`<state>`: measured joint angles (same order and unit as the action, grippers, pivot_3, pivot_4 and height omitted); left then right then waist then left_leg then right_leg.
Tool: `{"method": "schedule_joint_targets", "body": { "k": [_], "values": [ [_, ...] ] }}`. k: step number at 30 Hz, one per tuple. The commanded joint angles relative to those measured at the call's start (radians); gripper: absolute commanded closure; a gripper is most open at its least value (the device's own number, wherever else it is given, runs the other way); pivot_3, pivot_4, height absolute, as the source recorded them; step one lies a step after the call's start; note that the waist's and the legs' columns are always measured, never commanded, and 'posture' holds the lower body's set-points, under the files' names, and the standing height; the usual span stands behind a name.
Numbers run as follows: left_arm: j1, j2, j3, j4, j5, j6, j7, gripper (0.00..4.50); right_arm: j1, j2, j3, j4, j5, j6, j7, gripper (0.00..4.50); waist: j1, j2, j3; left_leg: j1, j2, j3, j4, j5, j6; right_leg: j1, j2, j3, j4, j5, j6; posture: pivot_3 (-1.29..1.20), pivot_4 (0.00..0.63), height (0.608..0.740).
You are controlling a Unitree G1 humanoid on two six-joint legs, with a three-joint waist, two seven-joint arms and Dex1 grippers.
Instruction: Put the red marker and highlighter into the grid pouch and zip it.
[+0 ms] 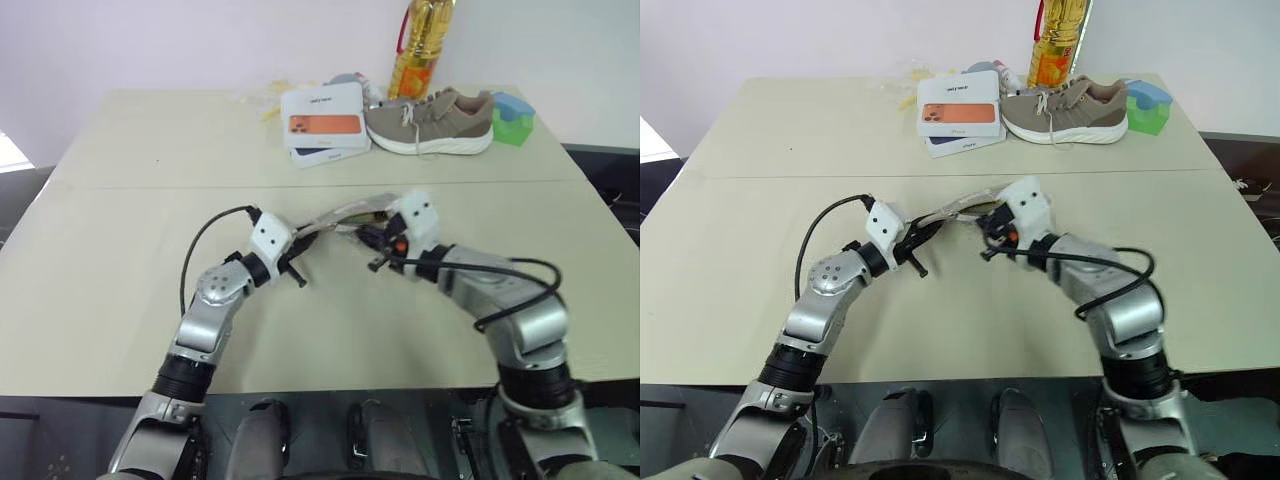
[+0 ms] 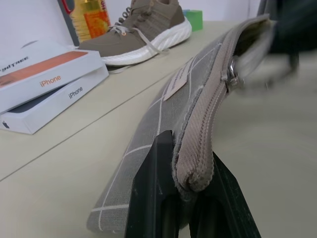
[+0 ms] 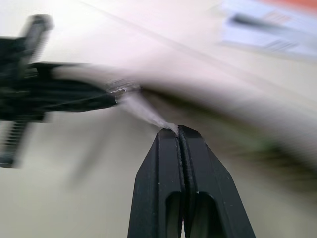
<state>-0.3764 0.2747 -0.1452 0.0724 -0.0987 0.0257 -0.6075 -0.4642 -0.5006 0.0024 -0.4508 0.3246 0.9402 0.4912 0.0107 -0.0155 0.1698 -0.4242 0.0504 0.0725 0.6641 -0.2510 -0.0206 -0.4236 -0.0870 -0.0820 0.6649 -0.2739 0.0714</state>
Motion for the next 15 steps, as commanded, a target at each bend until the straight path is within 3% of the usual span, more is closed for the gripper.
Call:
{"method": "schedule_joint_targets", "body": {
  "k": [1, 7, 15],
  "values": [
    [0.001, 0.025, 0.022, 0.003, -0.003, -0.042, -0.013, 4.5, -0.04, -0.1, -0.111, 0.047, -0.027, -0.049, 0.007, 4.46, 0.001, 0.0, 0.0, 0.0, 0.0, 0.0, 0.0, 0.0, 0.0, 0.0, 0.0, 0.0, 0.0, 0.0, 0.0, 0.0, 0.15, 0.724],
    [0.01, 0.052, 0.027, 0.018, -0.002, -0.062, -0.026, 4.5, -0.026, -0.246, -0.158, 0.128, -0.056, -0.106, 0.03, 4.46, -0.001, 0.0, 0.0, 0.0, 0.0, 0.0, 0.0, 0.0, 0.0, 0.0, 0.0, 0.0, 0.0, 0.0, 0.0, 0.0, 0.15, 0.724],
    [0.044, 0.09, 0.03, 0.013, -0.01, -0.069, -0.053, 4.5, 0.135, -0.354, -0.165, 0.077, -0.035, -0.132, 0.13, 4.46, -0.001, 0.0, 0.0, 0.0, 0.0, 0.001, 0.0, 0.0, 0.0, 0.0, 0.0, 0.0, 0.0, 0.0, 0.0, 0.0, 0.15, 0.724]
  ]
}}
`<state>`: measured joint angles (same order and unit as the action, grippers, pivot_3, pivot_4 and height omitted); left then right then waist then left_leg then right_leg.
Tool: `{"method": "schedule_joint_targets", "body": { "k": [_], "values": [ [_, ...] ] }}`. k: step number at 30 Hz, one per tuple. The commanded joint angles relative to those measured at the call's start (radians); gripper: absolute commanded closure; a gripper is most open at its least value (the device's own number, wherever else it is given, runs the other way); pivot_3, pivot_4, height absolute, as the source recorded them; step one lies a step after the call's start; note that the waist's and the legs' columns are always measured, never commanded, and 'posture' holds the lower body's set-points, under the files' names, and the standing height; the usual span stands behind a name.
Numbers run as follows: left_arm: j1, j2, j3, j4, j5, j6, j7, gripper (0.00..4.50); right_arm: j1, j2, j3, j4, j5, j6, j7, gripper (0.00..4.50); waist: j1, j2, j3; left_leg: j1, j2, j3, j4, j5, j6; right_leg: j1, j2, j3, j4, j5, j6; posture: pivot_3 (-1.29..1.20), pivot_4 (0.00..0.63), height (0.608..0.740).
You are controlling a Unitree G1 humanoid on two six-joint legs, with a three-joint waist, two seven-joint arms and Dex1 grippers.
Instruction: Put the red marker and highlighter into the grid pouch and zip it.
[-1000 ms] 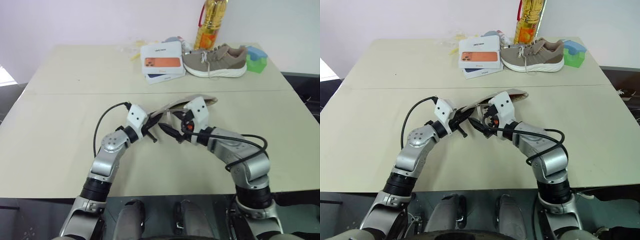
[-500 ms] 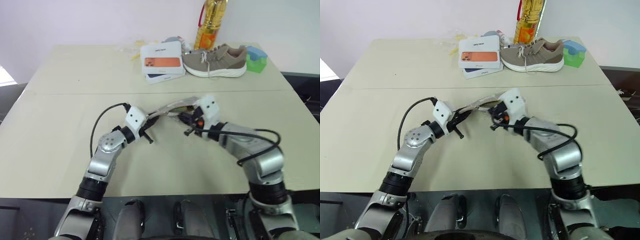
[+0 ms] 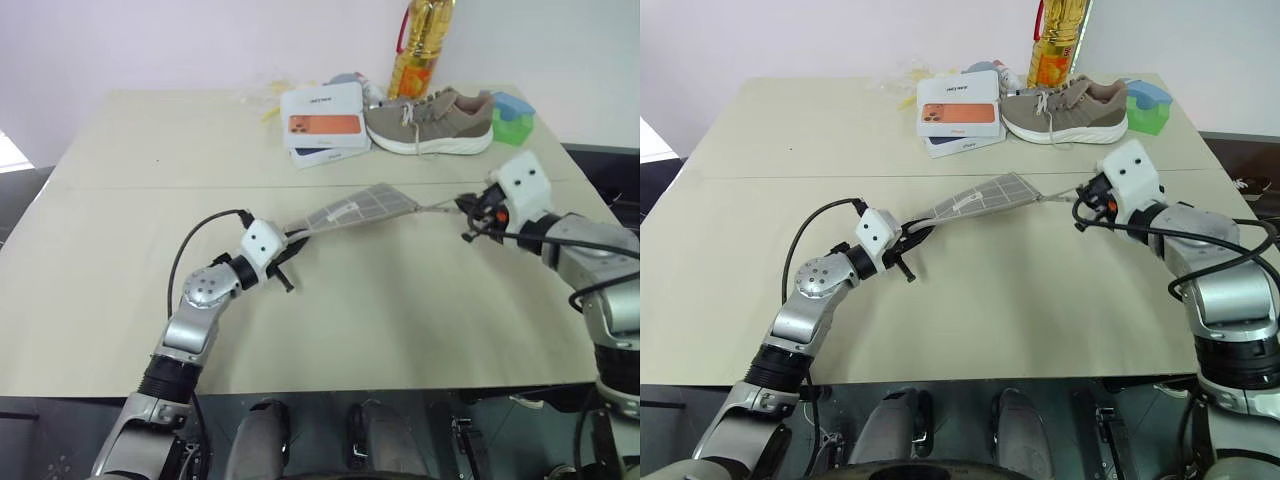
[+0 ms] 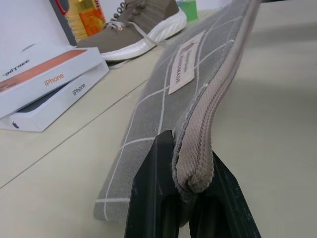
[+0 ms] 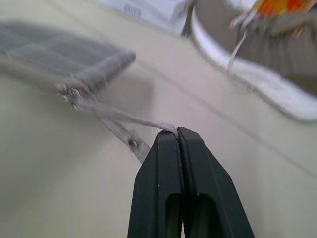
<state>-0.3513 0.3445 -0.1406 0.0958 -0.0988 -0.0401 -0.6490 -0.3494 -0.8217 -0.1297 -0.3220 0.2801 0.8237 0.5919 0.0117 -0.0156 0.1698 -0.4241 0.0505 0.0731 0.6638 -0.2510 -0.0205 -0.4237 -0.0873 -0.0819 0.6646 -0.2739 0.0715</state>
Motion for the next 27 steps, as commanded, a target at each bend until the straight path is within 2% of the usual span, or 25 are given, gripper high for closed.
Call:
{"method": "schedule_joint_targets", "body": {
  "k": [1, 4, 10, 15, 21, 27],
  "values": [
    [0.024, 0.026, 0.025, -0.014, -0.02, 0.004, -0.024, 4.5, 0.039, -0.035, -0.031, -0.065, 0.023, -0.016, 0.05, 4.46, -0.003, 0.0, 0.0, 0.0, 0.0, 0.0, 0.0, 0.0, 0.0, 0.0, 0.0, 0.0, 0.0, 0.0, 0.0, 0.0, 0.15, 0.724],
    [0.037, 0.04, 0.056, -0.028, -0.066, 0.055, -0.044, 3.46, 0.114, -0.042, -0.031, -0.094, 0.052, -0.013, 0.098, 3.65, -0.002, 0.0, 0.0, 0.0, 0.001, 0.0, 0.0, 0.0, 0.0, 0.0, 0.001, 0.0, 0.0, 0.0, 0.0, 0.0, 0.15, 0.724],
    [0.118, 0.112, 0.092, -0.108, -0.122, 0.138, -0.098, 0.44, 0.264, -0.074, -0.04, -0.13, 0.049, -0.138, 0.186, 0.58, 0.0, 0.0, 0.0, 0.0, 0.0, 0.0, 0.0, -0.001, 0.001, 0.0, 0.0, 0.0, -0.001, 0.0, 0.0, 0.0, 0.15, 0.724],
    [0.218, 0.154, 0.211, -0.134, -0.197, 0.231, -0.077, 0.44, 0.326, 0.023, -0.117, -0.107, 0.093, -0.241, 0.165, 0.58, -0.002, 0.0, 0.0, 0.0, 0.001, 0.0, 0.0, -0.001, 0.001, 0.0, 0.001, 0.0, -0.001, 0.0, 0.0, 0.0, 0.15, 0.724],
    [0.297, 0.211, 0.284, -0.133, -0.176, 0.232, -0.05, 0.44, 0.368, 0.113, -0.208, -0.023, 0.138, -0.307, 0.157, 0.58, 0.002, 0.0, 0.0, 0.0, 0.0, 0.0, 0.0, -0.001, 0.001, 0.001, 0.0, 0.0, -0.001, 0.0, 0.0, 0.0, 0.15, 0.724],
    [0.336, 0.245, 0.344, -0.13, -0.173, 0.223, -0.035, 0.44, 0.396, 0.145, -0.237, 0.053, 0.137, -0.376, 0.164, 0.58, -0.003, 0.0, 0.0, 0.002, 0.001, 0.0, 0.0, -0.001, 0.001, 0.001, 0.0, 0.001, 0.0, 0.0, 0.0, 0.0, 0.15, 0.724]
  ]
}}
